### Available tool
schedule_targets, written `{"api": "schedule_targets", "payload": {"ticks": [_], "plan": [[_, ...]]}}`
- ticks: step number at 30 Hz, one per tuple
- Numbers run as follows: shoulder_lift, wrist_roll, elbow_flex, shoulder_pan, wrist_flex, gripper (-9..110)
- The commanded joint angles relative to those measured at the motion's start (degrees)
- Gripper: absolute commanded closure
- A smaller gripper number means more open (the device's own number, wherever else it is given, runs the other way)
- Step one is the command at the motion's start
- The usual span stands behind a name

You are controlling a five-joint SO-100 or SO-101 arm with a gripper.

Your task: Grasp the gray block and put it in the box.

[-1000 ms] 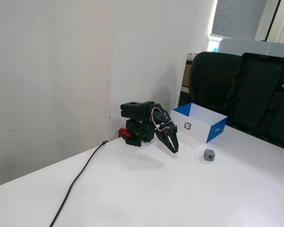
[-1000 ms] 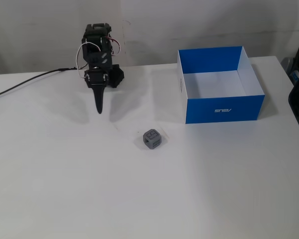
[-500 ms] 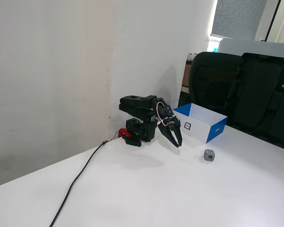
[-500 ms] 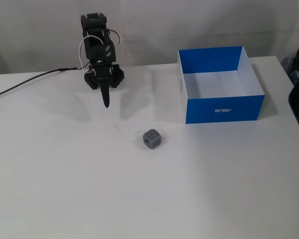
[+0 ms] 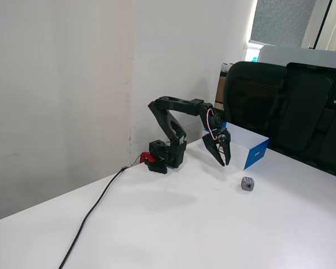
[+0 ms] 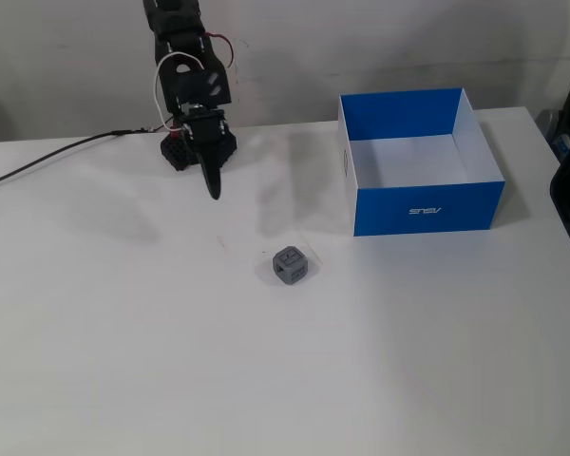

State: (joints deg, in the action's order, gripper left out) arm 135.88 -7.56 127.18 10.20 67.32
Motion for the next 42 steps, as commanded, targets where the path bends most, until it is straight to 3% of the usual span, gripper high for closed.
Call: {"api": "schedule_targets", "payload": {"ticks": [1,14,26,36,42], "plan": [[-7.56,-0.88,-11.43,2.46,2.46,100],[-33.49,-11.69,-38.23,6.68,17.58,99],[-47.20,-13.36,-52.47,7.47,20.65,99],[-49.31,-12.04,-53.70,12.22,20.57,79],[-51.94,-10.99,-53.17,12.66,19.42,75]]}}
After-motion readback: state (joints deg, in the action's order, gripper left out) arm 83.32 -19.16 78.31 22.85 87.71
